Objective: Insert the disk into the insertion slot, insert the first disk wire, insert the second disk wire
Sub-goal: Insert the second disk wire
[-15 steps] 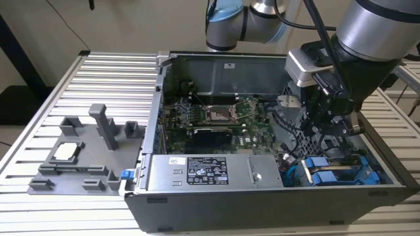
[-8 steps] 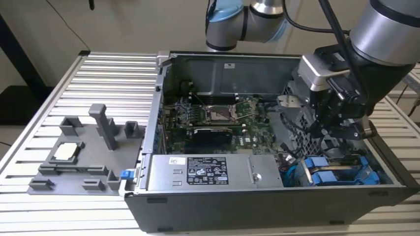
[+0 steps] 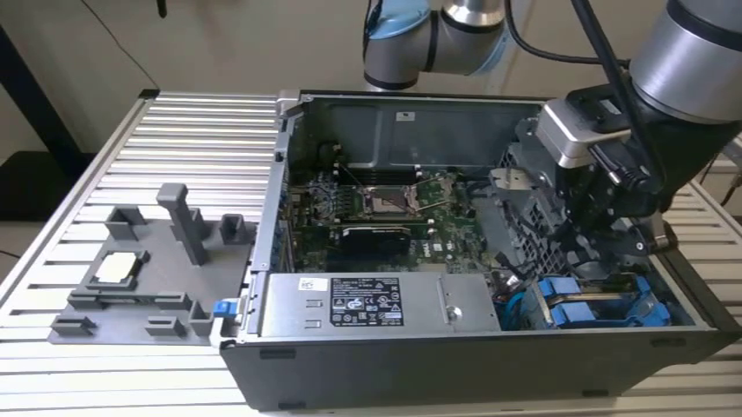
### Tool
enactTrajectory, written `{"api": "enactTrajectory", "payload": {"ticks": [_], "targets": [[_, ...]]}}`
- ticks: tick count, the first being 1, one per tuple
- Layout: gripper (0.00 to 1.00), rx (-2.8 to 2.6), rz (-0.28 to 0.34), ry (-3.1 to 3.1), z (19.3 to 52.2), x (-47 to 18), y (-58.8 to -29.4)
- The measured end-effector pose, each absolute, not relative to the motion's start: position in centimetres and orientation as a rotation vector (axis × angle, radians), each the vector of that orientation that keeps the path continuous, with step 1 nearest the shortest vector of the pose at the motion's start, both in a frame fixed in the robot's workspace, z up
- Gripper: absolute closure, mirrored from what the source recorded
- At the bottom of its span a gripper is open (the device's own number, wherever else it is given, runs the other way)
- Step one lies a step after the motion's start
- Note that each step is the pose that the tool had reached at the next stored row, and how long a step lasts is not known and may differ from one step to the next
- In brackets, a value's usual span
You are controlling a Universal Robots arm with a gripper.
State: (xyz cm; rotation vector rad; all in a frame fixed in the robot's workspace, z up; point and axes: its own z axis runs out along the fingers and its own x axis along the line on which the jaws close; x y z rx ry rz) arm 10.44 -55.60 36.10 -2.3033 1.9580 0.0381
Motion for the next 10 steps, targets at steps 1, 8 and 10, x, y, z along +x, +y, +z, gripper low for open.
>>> {"api": "enactTrajectory", "payload": {"ticks": [1, 8, 10], "targets": [[0.84, -2.302, 0.034, 1.963, 36.1, 10.4, -55.6], [0.84, -2.293, 0.030, 1.977, 36.0, 10.5, -56.6], [0.84, -2.292, 0.030, 1.978, 35.9, 10.7, -56.9]]}}
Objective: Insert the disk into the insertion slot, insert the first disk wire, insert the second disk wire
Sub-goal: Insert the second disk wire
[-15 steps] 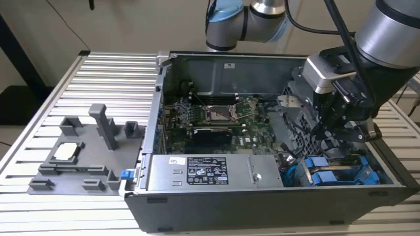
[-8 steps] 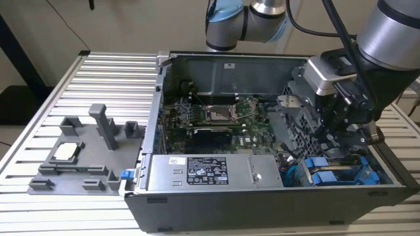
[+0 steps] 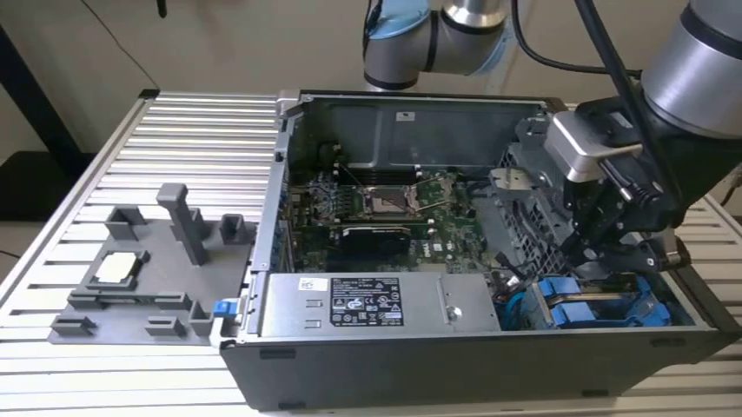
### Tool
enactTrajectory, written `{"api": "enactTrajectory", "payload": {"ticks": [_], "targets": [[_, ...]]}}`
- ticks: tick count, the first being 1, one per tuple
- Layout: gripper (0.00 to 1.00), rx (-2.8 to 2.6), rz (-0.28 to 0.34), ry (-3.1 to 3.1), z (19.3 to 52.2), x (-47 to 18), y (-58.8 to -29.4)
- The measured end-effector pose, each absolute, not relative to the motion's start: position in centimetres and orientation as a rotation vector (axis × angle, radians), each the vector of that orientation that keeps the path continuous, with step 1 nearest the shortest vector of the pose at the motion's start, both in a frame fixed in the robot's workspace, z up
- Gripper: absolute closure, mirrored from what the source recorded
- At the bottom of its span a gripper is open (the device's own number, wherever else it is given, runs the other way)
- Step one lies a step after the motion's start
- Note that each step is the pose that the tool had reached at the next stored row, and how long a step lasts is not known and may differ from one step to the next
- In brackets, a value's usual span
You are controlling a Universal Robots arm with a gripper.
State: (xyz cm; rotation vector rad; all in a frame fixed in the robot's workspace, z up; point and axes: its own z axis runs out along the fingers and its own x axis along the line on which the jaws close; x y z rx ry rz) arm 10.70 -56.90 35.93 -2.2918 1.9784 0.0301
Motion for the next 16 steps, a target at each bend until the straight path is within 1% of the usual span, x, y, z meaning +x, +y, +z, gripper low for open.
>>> {"api": "enactTrajectory", "payload": {"ticks": [11, 16], "targets": [[0.84, -2.286, 0.030, 1.985, 35.7, 12.2, -58.0], [0.84, -2.275, 0.027, 1.995, 35.5, 12.4, -58.1]]}}
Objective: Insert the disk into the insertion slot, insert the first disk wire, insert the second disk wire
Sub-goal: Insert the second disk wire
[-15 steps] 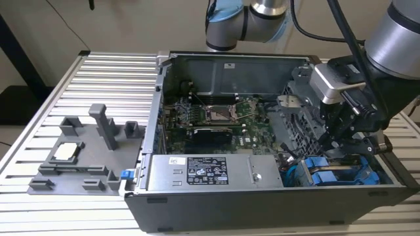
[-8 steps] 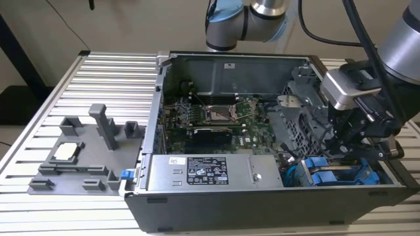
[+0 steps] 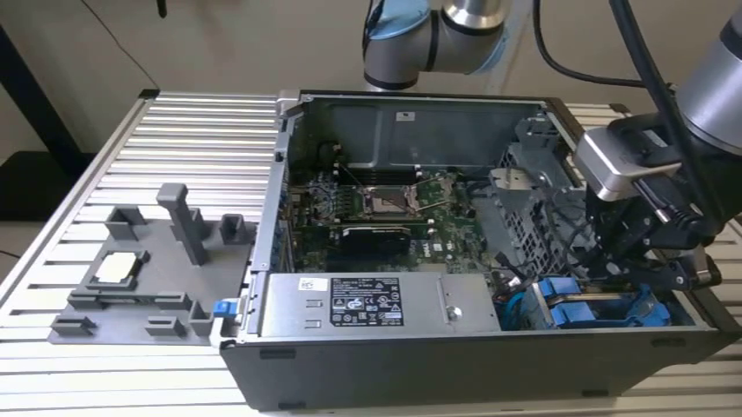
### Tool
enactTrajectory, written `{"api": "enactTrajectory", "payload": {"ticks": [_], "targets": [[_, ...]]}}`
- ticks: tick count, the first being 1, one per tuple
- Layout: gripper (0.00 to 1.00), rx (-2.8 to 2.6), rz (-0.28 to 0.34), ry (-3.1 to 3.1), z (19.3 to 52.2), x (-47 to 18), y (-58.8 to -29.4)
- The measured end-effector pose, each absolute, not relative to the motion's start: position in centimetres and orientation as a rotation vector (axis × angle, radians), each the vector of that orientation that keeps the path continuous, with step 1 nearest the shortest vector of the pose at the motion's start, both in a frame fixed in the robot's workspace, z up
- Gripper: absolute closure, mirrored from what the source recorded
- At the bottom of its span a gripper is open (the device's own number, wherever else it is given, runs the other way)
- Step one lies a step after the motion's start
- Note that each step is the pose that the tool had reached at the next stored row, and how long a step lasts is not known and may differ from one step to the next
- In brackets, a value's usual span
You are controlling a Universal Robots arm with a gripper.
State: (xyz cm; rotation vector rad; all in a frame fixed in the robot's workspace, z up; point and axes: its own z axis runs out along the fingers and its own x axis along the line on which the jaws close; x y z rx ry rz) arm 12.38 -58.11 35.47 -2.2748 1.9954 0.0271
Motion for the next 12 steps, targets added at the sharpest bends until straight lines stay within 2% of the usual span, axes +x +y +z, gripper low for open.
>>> {"api": "enactTrajectory", "payload": {"ticks": [12], "targets": [[0.84, -2.226, 0.006, 2.056, 35.01, 12.53, -58.10]]}}
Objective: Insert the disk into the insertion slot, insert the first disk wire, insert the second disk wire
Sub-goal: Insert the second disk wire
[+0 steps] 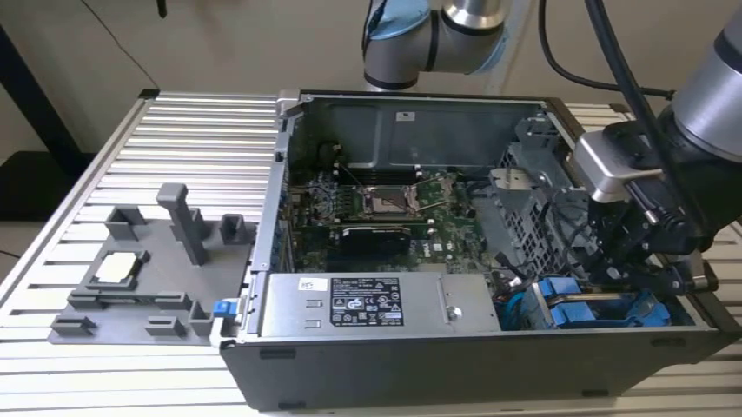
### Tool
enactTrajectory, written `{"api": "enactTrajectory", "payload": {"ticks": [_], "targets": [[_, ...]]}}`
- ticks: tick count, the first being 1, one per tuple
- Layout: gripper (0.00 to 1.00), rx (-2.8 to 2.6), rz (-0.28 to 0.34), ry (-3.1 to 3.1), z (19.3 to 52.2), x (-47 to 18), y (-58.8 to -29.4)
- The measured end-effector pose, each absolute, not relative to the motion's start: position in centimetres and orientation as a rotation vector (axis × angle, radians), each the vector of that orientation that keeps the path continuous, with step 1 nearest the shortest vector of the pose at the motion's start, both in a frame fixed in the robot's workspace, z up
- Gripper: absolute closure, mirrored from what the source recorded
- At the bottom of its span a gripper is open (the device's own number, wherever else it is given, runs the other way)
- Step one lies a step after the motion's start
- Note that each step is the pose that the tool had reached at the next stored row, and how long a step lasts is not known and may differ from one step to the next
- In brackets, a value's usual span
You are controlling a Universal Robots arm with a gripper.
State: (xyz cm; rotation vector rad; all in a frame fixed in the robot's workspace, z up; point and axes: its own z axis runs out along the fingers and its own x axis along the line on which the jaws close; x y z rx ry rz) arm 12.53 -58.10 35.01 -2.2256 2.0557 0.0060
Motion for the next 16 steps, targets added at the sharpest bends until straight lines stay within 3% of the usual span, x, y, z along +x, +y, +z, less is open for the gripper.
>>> {"api": "enactTrajectory", "payload": {"ticks": [16], "targets": [[0.84, -2.125, -0.006, 2.155, 34.07, 13.35, -57.68]]}}
